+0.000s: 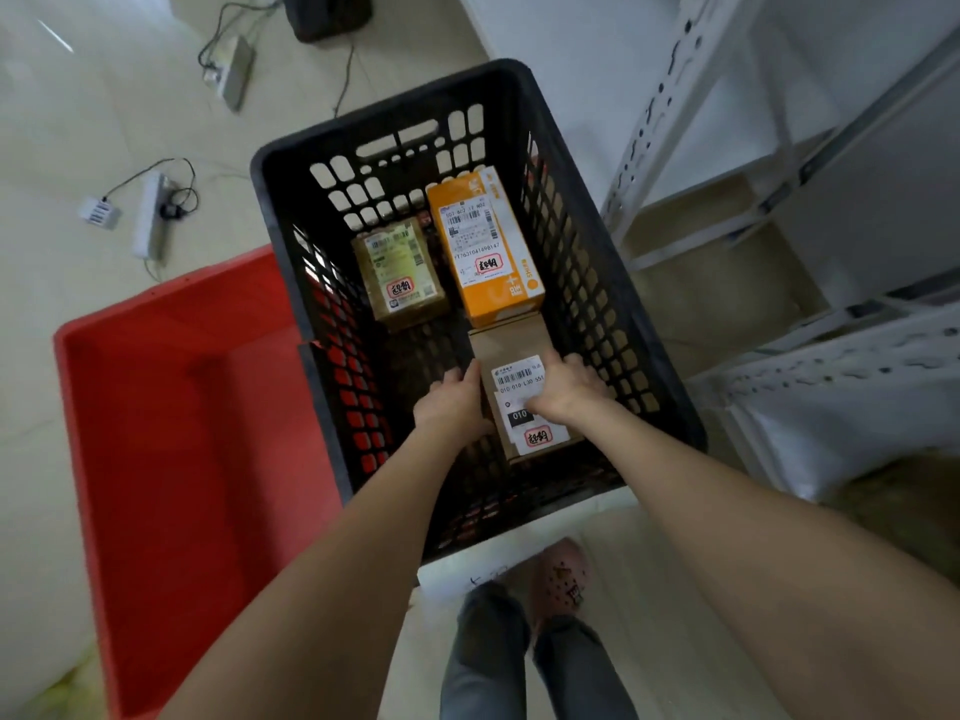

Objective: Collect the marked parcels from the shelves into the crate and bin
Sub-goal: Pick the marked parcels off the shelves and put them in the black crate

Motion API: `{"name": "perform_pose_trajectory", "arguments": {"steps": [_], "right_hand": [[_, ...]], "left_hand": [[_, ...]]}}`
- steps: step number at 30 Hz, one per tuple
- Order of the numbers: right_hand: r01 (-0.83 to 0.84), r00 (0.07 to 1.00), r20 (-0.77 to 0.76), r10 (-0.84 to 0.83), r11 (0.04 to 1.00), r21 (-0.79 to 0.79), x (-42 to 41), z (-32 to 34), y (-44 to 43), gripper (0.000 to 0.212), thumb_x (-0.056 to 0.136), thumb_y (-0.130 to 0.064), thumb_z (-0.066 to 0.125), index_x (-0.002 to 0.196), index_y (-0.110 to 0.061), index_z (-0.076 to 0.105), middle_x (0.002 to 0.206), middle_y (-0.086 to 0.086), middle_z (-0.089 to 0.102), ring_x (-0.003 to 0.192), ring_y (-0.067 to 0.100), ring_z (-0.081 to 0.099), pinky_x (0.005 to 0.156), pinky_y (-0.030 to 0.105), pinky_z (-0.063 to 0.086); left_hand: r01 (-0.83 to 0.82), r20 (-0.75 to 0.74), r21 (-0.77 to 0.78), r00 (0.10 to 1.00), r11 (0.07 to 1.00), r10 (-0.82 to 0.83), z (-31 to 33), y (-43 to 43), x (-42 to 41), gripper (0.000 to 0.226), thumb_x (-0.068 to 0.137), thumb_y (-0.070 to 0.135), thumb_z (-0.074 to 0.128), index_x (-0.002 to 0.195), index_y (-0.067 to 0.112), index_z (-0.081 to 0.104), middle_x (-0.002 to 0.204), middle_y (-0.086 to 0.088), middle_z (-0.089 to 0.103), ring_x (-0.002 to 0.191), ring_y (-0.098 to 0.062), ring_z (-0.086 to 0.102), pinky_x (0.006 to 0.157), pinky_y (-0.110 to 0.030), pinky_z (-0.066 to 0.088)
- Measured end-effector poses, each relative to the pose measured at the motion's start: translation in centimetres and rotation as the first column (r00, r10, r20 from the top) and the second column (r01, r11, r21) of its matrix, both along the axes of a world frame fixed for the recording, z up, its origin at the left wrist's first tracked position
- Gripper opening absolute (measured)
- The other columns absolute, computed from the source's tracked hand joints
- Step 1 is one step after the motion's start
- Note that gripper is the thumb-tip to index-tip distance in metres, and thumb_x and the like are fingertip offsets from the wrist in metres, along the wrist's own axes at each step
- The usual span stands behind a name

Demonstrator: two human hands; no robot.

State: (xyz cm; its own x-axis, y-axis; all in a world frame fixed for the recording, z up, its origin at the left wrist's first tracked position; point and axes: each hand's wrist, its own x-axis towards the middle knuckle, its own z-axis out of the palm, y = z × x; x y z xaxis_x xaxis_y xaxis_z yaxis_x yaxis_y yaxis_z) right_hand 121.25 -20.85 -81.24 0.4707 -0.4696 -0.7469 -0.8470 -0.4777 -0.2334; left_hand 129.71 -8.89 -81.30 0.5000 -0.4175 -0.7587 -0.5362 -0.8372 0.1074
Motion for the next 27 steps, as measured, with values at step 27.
{"name": "perform_pose_trajectory", "arguments": {"steps": [27], "right_hand": [[0.473, 0.879, 0.269, -0.393, 0.788, -0.394, -22.0, 23.8, 7.8, 0.069, 0.087, -0.035, 0.065, 0.144, -0.021, 0.029, 0.141, 0.008, 0.039, 0.128, 0.029, 0.039, 0.099, 0.041, 0.041]], "left_hand": [[0.722, 0.277, -0.217, 0.691, 0.657, -0.667, 22.6, -2.6, -15.9, 0.087, 0.085, 0.033, 0.065, 0.152, 0.021, 0.010, 0.147, -0.012, 0.032, 0.133, -0.033, 0.036, 0.099, -0.046, 0.042]]}}
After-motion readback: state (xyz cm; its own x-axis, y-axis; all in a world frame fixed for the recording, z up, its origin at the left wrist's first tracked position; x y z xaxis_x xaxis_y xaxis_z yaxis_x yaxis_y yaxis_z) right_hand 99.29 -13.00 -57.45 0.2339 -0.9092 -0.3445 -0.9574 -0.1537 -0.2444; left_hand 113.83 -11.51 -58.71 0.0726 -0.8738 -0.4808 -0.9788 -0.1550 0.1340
